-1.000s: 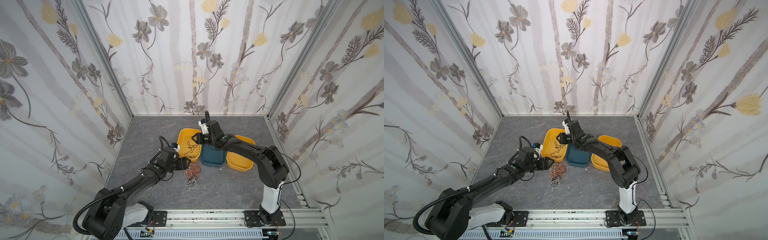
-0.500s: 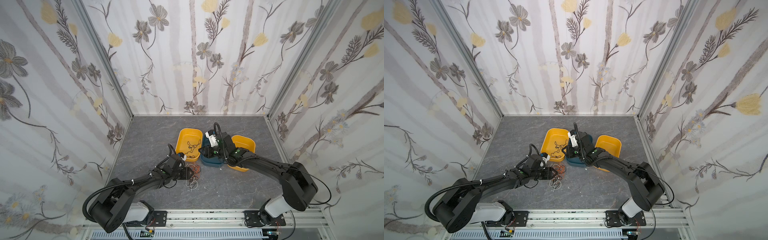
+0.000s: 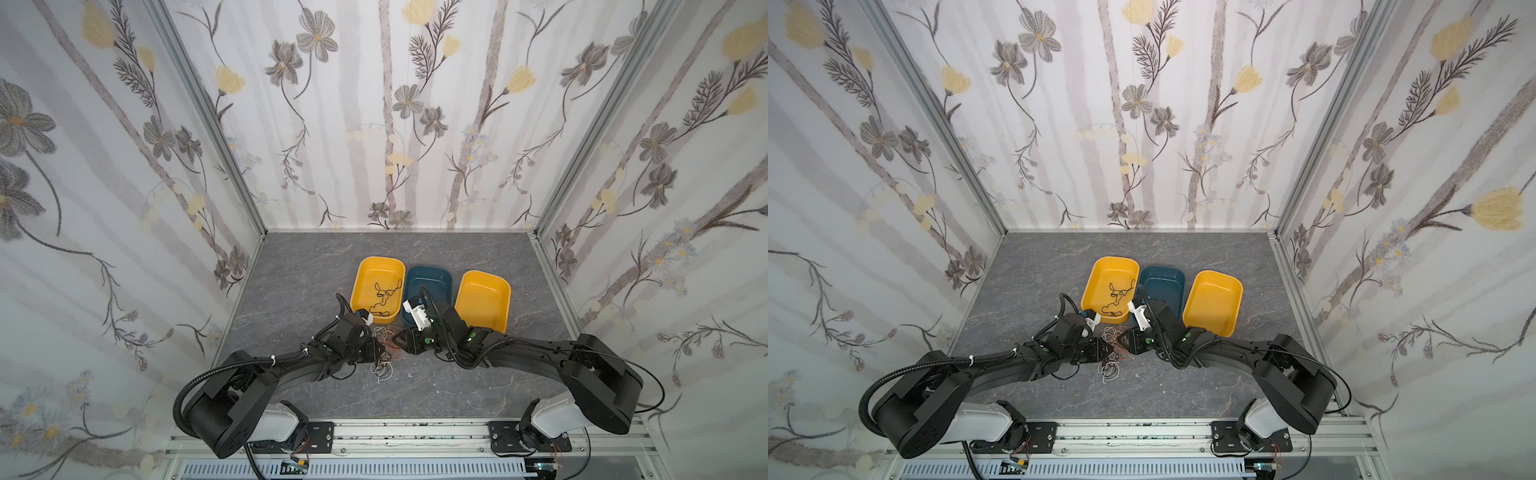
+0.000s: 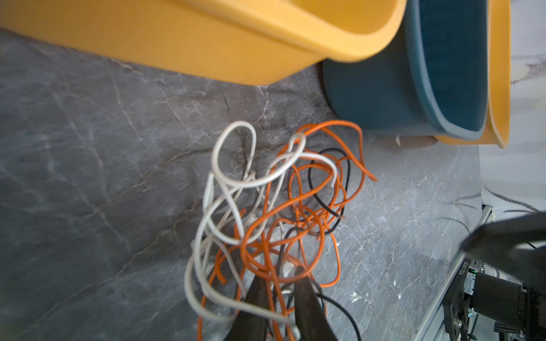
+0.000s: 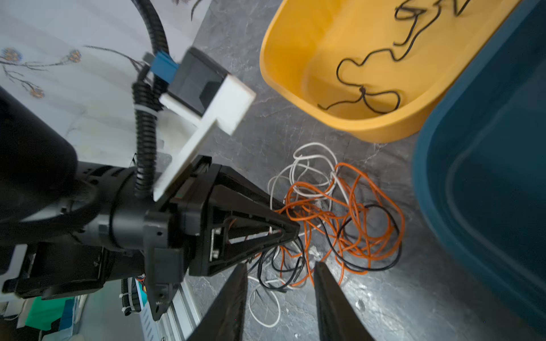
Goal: Untangle the cables
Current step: 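Move both grippers back down onto the orange and white cable pile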
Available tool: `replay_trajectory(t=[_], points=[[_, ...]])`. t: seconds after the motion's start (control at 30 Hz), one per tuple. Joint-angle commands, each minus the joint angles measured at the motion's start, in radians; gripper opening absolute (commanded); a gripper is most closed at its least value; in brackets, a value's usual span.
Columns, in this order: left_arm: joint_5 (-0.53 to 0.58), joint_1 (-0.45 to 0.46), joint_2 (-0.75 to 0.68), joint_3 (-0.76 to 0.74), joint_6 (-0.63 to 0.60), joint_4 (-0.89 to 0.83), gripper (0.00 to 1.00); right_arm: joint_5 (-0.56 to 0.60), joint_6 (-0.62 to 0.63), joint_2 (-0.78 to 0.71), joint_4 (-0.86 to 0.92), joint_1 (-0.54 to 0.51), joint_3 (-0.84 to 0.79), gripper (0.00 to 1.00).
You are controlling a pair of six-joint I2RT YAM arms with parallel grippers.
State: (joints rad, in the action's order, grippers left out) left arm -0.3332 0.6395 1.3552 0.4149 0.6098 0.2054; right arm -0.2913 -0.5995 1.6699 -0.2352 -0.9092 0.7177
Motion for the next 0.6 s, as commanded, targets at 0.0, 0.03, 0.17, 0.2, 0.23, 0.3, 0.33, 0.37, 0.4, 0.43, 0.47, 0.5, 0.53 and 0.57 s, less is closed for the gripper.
replay_trajectory(t=[0.0,0.03,0.17,0.2,0.23,0.3,0.33,0.37,0.4,0.43,0.47,0.5,0.53,0.57], points=[[0.009,0.002,-0.008,-0.005,0.024,0.034,0.17,0.012,-0.017,0.028,-0.066,-0.027,-0.004,0.39],[0.012,0.002,-0.012,-0.007,0.025,0.032,0.17,0.022,-0.017,0.035,-0.066,-0.034,-0.007,0.39],[0.016,0.002,-0.029,-0.016,0.030,0.032,0.17,0.027,-0.018,0.071,-0.077,-0.050,-0.017,0.40],[0.016,0.004,-0.034,-0.015,0.031,0.032,0.17,0.027,-0.019,0.084,-0.083,-0.052,-0.015,0.40],[0.017,0.003,-0.035,-0.016,0.031,0.031,0.17,0.029,-0.024,0.097,-0.089,-0.053,-0.015,0.40],[0.017,0.003,-0.039,-0.017,0.033,0.028,0.17,0.034,-0.037,0.126,-0.105,-0.053,-0.012,0.40],[0.017,0.002,-0.041,-0.018,0.033,0.029,0.17,0.032,-0.044,0.140,-0.116,-0.052,-0.009,0.40],[0.017,0.003,-0.042,-0.019,0.033,0.028,0.17,0.027,-0.050,0.150,-0.126,-0.051,-0.006,0.40],[0.018,0.003,-0.044,-0.019,0.033,0.026,0.17,0.016,-0.054,0.160,-0.142,-0.053,-0.003,0.40],[0.019,0.003,-0.047,-0.021,0.033,0.025,0.17,0.008,-0.057,0.171,-0.151,-0.054,0.000,0.40],[0.020,0.004,-0.048,-0.021,0.033,0.024,0.18,0.003,-0.058,0.180,-0.151,-0.053,0.008,0.39],[0.023,0.002,-0.052,-0.022,0.033,0.023,0.18,-0.004,-0.056,0.191,-0.149,-0.053,0.016,0.39],[0.025,0.002,-0.054,-0.022,0.032,0.020,0.19,-0.009,-0.057,0.198,-0.149,-0.054,0.020,0.38],[0.027,0.002,-0.058,-0.020,0.030,0.017,0.19,-0.013,-0.056,0.203,-0.147,-0.054,0.020,0.36]])
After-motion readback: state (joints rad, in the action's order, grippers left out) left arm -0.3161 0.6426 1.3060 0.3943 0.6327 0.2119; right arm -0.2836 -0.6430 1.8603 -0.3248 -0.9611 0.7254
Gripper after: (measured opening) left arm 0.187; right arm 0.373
